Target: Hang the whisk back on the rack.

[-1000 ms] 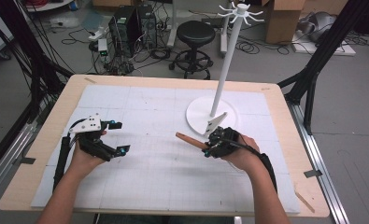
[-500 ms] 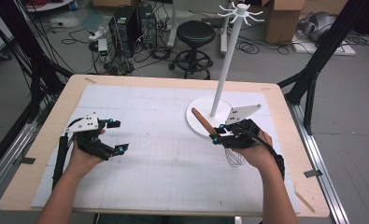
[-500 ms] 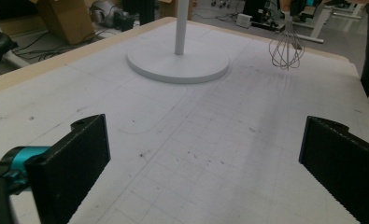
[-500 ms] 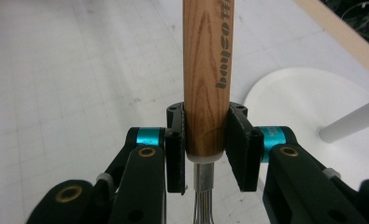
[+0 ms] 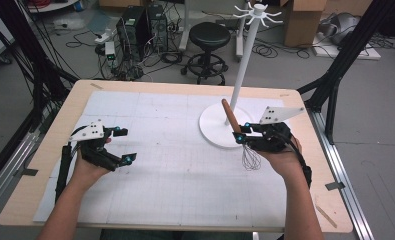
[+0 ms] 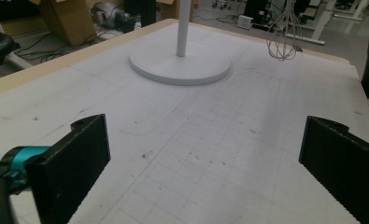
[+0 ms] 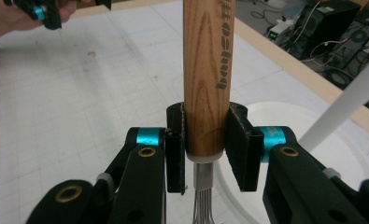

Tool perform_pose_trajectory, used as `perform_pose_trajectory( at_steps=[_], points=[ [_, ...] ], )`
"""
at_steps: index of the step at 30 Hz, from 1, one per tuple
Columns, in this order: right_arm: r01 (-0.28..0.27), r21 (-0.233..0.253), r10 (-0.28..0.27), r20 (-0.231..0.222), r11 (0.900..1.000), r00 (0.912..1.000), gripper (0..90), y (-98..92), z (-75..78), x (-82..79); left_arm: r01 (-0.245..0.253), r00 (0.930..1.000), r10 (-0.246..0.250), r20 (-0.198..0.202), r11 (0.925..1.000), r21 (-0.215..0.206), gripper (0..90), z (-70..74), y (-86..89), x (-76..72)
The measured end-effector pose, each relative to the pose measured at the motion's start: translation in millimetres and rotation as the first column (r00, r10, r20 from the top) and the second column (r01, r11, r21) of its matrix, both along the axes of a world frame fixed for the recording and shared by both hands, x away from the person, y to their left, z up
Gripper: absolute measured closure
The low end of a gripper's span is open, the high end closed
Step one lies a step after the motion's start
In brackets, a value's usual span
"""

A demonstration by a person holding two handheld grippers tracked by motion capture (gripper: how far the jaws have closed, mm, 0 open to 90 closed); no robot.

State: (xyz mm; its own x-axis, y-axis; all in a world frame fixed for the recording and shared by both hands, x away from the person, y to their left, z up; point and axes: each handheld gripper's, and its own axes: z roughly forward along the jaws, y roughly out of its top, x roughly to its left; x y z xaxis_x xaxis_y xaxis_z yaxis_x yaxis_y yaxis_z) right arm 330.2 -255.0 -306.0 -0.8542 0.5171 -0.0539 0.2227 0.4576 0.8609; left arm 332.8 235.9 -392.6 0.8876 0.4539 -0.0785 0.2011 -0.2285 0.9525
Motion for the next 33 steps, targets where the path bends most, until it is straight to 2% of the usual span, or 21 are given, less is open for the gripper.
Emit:
perform_pose_trajectory(
  at_steps=[4, 6, 9, 10, 20, 26, 31, 33],
  points=[
    [0.039, 0.015, -0.040, 0.035, 0.999, 0.9986, 70.7, -7.6, 11.3, -0.5, 0.003, 1.0000, -0.003, 0.002, 1.0000, 0.001, 2.5, 0.7, -0.6, -1.1],
    [0.047, 0.020, -0.048, 0.037, 0.999, 0.9982, 70.7, -8.9, 13.9, -1.0, 0.004, 1.0000, -0.004, 0.006, 1.0000, -0.003, 2.5, 1.3, -0.6, -1.3],
    [0.074, 0.047, -0.077, 0.059, 0.996, 0.9953, 70.7, -14.3, 21.0, -1.7, 0.004, 1.0000, -0.004, 0.008, 1.0000, -0.004, 2.5, 2.2, -0.5, -1.4],
    [0.089, 0.070, -0.094, 0.069, 0.994, 0.9932, 70.7, -18.6, 25.0, -1.4, 0.005, 1.0000, -0.005, 0.008, 1.0000, -0.005, 2.5, 2.3, -0.2, -1.4],
    [0.132, 0.135, -0.144, 0.079, 0.982, 0.9865, 70.7, -32.5, 38.5, 2.3, 0.008, 0.9999, -0.008, 0.009, 1.0000, -0.003, 2.5, 2.6, -1.1, -1.6],
    [0.163, 0.134, -0.176, 0.095, 0.978, 0.9798, 70.7, -37.9, 49.1, 6.0, 0.007, 1.0000, -0.007, 0.005, 1.0000, 0.000, 2.5, 2.7, -0.8, -1.8],
    [0.186, 0.161, -0.203, 0.099, 0.969, 0.9741, 70.6, -42.1, 53.9, 7.8, 0.006, 0.9999, -0.006, 0.012, 1.0000, 0.000, 2.5, 3.7, -1.1, -2.1],
    [0.203, 0.179, -0.223, 0.098, 0.963, 0.9698, 70.6, -45.8, 57.3, 9.8, 0.009, 0.9999, -0.009, 0.013, 1.0000, -0.003, 2.5, 4.7, -0.9, -2.3]
  ],
)
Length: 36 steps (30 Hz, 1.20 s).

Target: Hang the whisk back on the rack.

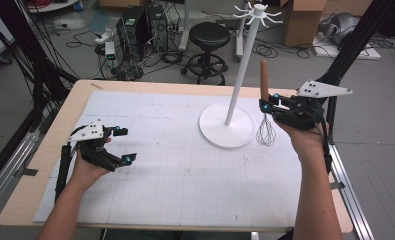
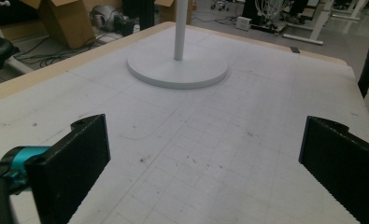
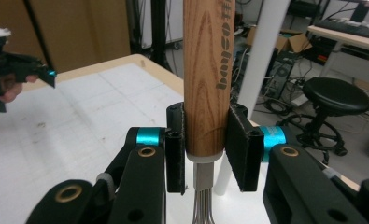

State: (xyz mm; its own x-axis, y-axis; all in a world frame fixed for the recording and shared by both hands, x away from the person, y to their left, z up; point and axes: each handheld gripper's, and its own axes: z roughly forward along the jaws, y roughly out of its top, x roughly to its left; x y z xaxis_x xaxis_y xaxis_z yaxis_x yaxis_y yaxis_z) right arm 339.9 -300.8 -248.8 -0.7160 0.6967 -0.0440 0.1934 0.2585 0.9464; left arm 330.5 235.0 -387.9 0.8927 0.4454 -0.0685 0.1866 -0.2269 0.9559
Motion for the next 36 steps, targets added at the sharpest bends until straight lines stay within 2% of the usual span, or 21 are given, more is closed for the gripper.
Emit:
perform_pose_trajectory(
  at_steps=[11, 21, 22, 29, 36],
  points=[
    [0.068, 0.036, -0.069, 0.019, 0.997, 0.9974, 70.6, -11.3, 18.7, 9.6, -0.001, 1.0000, 0.001, 0.001, 1.0000, 0.003, 2.5, -0.1, 0.0, 0.3],
    [0.105, 0.023, -0.106, 0.032, 0.994, 0.9938, 70.6, -13.9, 32.8, 16.2, 0.005, 1.0000, -0.005, -0.003, 1.0000, 0.006, 2.5, -1.1, -1.8, 0.3],
    [0.107, 0.035, -0.108, 0.030, 0.994, 0.9937, 70.6, -14.4, 35.1, 16.9, 0.004, 1.0000, -0.004, -0.002, 1.0000, 0.004, 2.5, -0.9, -1.5, 0.4],
    [0.154, 0.034, -0.155, 0.035, 0.988, 0.9873, 70.6, -16.1, 43.1, 24.9, 0.004, 1.0000, -0.004, -0.006, 1.0000, 0.005, 2.5, -0.8, -0.8, 0.2],
    [0.168, 0.045, -0.170, 0.039, 0.985, 0.9847, 70.6, -18.0, 49.4, 28.9, 0.003, 1.0000, -0.003, -0.002, 1.0000, -0.004, 2.5, 0.0, 0.6, 0.6]
  ],
)
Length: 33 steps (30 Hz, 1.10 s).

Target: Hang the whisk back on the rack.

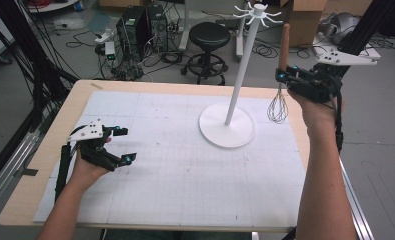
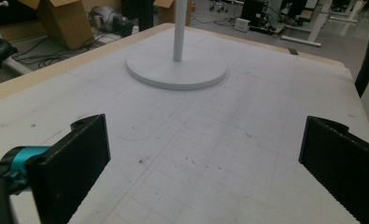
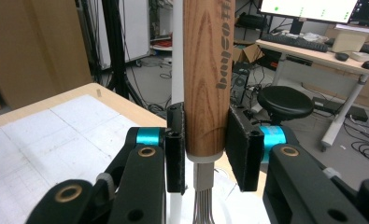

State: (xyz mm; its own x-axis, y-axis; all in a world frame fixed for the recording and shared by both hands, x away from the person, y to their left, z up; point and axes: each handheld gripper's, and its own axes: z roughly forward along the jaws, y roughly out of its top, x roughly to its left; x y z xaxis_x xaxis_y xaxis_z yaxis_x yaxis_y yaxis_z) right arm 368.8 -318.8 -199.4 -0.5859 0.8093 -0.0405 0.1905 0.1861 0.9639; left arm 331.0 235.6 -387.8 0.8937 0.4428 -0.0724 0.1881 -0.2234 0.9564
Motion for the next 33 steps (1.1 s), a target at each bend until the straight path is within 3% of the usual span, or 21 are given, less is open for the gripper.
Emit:
perform_pose_trajectory(
  at_steps=[16, 33],
  points=[
    [0.038, -0.021, -0.039, -0.019, 0.999, 0.9991, 70.6, 2.9, 15.0, 19.7, -0.004, 1.0000, 0.004, -0.002, 1.0000, 0.000, 2.5, 0.8, 0.8, -0.7],
    [0.029, -0.033, -0.030, -0.039, 0.999, 0.9988, 70.5, 14.1, 8.1, 27.1, -0.004, 1.0000, 0.004, 0.006, 1.0000, -0.006, 2.5, 3.2, 2.5, -1.2]
  ],
)
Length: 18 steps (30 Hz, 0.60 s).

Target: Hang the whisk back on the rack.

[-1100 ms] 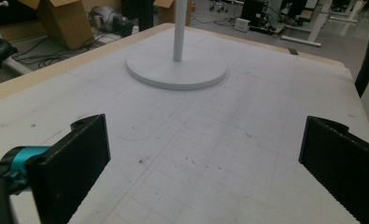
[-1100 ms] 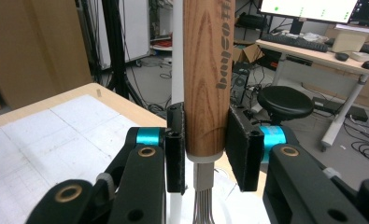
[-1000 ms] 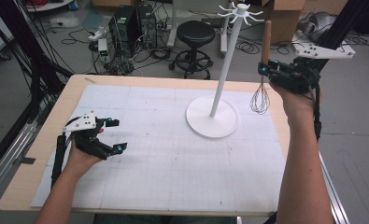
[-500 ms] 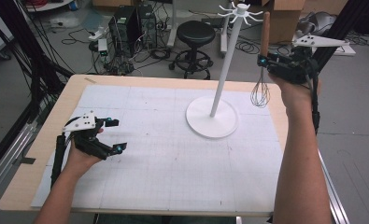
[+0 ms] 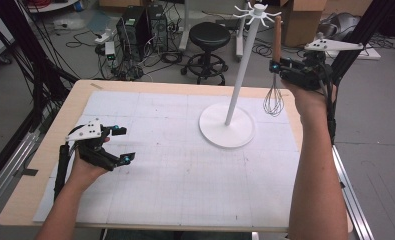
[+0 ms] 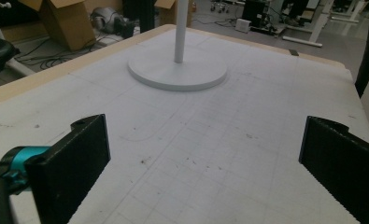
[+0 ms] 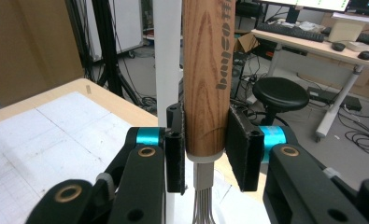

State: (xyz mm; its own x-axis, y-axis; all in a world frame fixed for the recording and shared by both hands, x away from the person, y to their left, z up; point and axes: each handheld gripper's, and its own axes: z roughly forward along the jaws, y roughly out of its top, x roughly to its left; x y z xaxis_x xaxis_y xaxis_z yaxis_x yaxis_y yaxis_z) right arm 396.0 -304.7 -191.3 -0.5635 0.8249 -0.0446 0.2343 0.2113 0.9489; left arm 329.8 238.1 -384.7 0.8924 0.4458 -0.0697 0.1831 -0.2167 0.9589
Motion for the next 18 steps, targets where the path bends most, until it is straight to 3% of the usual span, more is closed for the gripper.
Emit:
perform_pose_trajectory(
  at_steps=[18],
  points=[
    [-0.011, -0.001, 0.011, -0.010, 1.000, 0.9999, 66.7, 4.9, -4.3, 6.3, -0.003, 1.0000, 0.003, -0.006, 0.9999, 0.010, 2.5, -0.6, -0.5, 0.0]
  ],
)
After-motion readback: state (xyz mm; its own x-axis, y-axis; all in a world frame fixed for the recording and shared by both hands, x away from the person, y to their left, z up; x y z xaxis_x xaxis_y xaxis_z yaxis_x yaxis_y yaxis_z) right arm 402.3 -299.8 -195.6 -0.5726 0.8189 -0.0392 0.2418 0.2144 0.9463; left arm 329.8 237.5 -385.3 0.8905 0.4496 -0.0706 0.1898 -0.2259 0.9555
